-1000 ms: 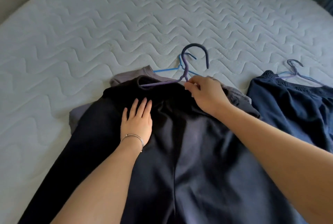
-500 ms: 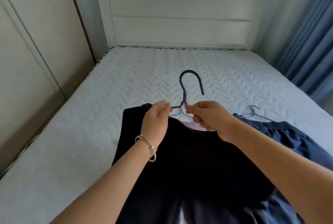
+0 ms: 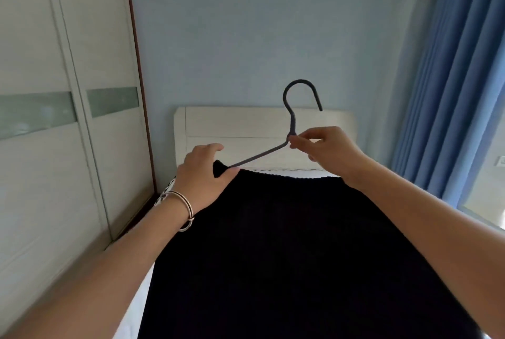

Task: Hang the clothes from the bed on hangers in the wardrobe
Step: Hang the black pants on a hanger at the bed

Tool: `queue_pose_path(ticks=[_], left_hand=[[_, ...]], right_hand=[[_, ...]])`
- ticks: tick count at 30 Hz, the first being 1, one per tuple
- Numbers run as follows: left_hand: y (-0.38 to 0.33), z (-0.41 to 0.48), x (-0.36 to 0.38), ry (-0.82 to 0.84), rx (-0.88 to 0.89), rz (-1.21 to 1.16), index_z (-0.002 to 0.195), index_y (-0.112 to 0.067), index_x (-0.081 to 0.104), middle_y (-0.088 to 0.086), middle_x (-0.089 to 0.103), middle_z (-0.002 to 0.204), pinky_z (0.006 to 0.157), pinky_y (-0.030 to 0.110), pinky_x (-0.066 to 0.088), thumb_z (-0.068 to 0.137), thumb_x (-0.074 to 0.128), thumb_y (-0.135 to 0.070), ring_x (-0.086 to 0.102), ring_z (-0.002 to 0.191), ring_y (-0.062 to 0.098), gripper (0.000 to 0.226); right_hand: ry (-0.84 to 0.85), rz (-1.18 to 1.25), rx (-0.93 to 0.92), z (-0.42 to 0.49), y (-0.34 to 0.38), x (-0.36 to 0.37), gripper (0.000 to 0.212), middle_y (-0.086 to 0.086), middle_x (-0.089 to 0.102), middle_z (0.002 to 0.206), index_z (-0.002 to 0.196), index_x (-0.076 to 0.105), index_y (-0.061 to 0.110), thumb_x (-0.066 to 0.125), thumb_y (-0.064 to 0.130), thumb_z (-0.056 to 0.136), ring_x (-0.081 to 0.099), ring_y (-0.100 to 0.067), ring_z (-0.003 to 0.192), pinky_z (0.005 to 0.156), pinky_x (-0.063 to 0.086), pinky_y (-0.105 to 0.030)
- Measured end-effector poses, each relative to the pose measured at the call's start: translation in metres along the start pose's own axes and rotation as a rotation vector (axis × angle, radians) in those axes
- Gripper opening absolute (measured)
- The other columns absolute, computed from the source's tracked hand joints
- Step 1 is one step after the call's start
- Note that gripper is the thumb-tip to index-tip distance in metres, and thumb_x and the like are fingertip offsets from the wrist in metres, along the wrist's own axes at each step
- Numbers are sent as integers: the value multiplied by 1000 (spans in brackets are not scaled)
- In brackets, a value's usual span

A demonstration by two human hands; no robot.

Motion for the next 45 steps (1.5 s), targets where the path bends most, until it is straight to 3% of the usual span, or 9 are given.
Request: queue_pose_path(ticks=[5, 12, 17, 23, 27, 30, 35, 40, 45], left_hand=[[-30, -2, -56, 424, -71, -115, 77, -13, 54, -2, 43, 67, 64, 23, 32, 62, 16, -76, 42, 65, 13, 75], [-66, -6, -85, 586, -95, -488, 93, -17, 69, 1, 71, 89, 74, 20, 52, 66, 51, -65, 67, 80, 13, 57], [-80, -7, -108, 779, -112, -646, 93, -12, 74, 6, 73, 100, 80, 23, 57, 76, 57, -44, 70, 90, 17, 40], [-101, -13, -119, 405, 1, -776, 86, -16, 73, 6, 73, 85, 68, 26, 60, 61, 73, -24, 71, 76, 17, 26], [-118, -23, -129, 330, 105, -564, 96, -20, 71, 14, 70, 98, 86, 32, 53, 58, 65, -57, 64, 87, 21, 54], [-133, -25, -131, 302, 125, -200, 100, -11, 67, 22, 58, 83, 73, 30, 47, 66, 41, -73, 53, 74, 22, 75], [-190, -13, -121, 52, 337, 65, 91, -16, 58, -1, 65, 81, 67, 23, 44, 92, 43, -41, 56, 66, 12, 30], [-231, 1, -135, -176, 518, 24, 90, -12, 65, -12, 48, 58, 55, -2, 34, 94, 43, -33, 43, 53, -1, 30], [-240, 19, -148, -271, 531, -6, 89, -8, 67, -7, 49, 57, 57, 5, 35, 94, 46, -31, 44, 52, 2, 31]], right_hand=[[-51, -101, -128, -20, 42, -47, 27, 8, 56, 59, 65, 64, 31, 55, 43, 87, 50, -4, 55, 57, 37, -23], [19, -82, -212, -48, 72, -101, 19, 8, 53, 60, 73, 66, 28, 57, 28, 89, 44, 6, 36, 40, 33, -4], [22, -125, -242, -66, 78, -124, 17, 9, 50, 58, 80, 68, 24, 56, 32, 89, 40, -5, 48, 49, 32, -14], [71, -123, -216, -75, 79, -139, 17, 5, 45, 59, 86, 66, 19, 53, 30, 90, 35, -10, 51, 48, 28, -22], [0, -67, -196, -73, 82, -143, 17, 4, 46, 61, 79, 65, 22, 54, 27, 91, 33, -10, 51, 46, 26, -21], [-36, 17, -219, -72, 90, -140, 17, 4, 49, 60, 74, 64, 24, 57, 25, 89, 34, -9, 49, 40, 27, -15], [-82, 77, -316, -70, 115, -142, 16, 4, 52, 61, 75, 66, 23, 59, 23, 89, 37, -8, 49, 36, 30, -8], [31, 77, -388, -74, 138, -158, 19, 4, 60, 66, 87, 71, 16, 56, 27, 90, 44, -5, 47, 47, 38, -17], [80, -253, -331, -76, 154, -184, 28, 4, 67, 78, 103, 65, 20, 48, 40, 93, 55, -5, 54, 56, 45, -19]])
Point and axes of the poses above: each hand's wrist, its own z-axis towards the middle knuckle, its own x-axis out of the palm, y = z × x, the point moved 2 cm from there along z, towards the middle knuckle
